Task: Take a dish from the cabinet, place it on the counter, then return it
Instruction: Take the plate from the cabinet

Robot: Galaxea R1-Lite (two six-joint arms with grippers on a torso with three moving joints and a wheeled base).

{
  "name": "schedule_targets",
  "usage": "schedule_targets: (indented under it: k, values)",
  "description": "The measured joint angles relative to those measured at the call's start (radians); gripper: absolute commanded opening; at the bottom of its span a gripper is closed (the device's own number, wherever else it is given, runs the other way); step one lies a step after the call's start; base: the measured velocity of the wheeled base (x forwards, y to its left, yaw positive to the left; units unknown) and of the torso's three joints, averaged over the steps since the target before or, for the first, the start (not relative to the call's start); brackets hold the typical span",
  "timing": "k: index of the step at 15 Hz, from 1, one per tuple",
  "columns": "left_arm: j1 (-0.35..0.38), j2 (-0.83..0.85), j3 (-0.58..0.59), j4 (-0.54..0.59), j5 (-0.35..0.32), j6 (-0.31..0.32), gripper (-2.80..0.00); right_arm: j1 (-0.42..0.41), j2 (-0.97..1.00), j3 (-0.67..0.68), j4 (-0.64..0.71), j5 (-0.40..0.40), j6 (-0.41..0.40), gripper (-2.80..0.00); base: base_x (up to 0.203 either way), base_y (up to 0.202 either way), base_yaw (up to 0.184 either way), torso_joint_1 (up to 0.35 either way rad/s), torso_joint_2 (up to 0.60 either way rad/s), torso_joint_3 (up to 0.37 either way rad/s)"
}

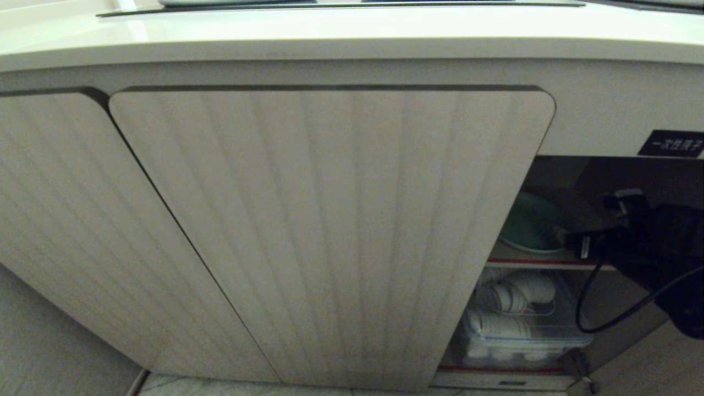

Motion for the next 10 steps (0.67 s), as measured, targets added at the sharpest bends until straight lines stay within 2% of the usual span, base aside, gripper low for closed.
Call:
schedule_targets:
  k: [10]
  values:
    - [0.000, 0.000, 0.000, 0.000, 0.000, 0.000, -2.80, 0.000, -0.006, -0.051, 0.100, 0.000, 0.002, 0.00, 0.000, 0.000, 0.000, 0.000, 0.00, 0.000]
